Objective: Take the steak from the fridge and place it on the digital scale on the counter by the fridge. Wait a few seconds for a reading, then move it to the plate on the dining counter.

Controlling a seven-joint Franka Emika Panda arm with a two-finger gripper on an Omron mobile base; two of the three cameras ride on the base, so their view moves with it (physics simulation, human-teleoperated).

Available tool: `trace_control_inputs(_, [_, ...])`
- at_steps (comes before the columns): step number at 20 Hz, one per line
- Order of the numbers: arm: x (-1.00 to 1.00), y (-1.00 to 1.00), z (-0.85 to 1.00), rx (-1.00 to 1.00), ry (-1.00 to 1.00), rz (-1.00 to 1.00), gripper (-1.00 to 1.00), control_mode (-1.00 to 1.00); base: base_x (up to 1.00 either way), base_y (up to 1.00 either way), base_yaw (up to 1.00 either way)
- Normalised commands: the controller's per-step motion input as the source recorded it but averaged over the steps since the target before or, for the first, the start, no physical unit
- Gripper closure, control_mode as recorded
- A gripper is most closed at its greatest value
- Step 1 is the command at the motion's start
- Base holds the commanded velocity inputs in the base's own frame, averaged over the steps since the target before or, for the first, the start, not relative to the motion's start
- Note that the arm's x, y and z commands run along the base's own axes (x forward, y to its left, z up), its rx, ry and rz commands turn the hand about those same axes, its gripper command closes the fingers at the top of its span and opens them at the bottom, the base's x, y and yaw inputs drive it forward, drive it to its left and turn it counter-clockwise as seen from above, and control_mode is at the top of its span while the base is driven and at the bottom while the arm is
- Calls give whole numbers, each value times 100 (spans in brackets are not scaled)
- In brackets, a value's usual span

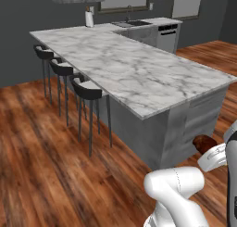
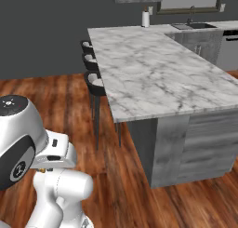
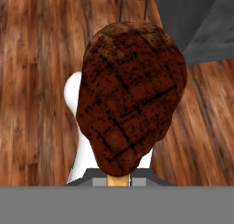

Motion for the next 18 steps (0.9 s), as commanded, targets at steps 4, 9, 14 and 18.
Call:
trace_control_inputs(4, [0, 0, 0, 0, 0, 0, 100, 100, 78, 100, -37])
trace_control_inputs(9, [0, 0, 0, 0, 0, 0, 100, 100, 78, 100, -37])
trace_control_inputs(14, [0, 0, 0, 0, 0, 0, 100, 100, 80, 100, -37])
trace_control_inputs(18, [0, 0, 0, 0, 0, 0, 100, 100, 75, 100, -38])
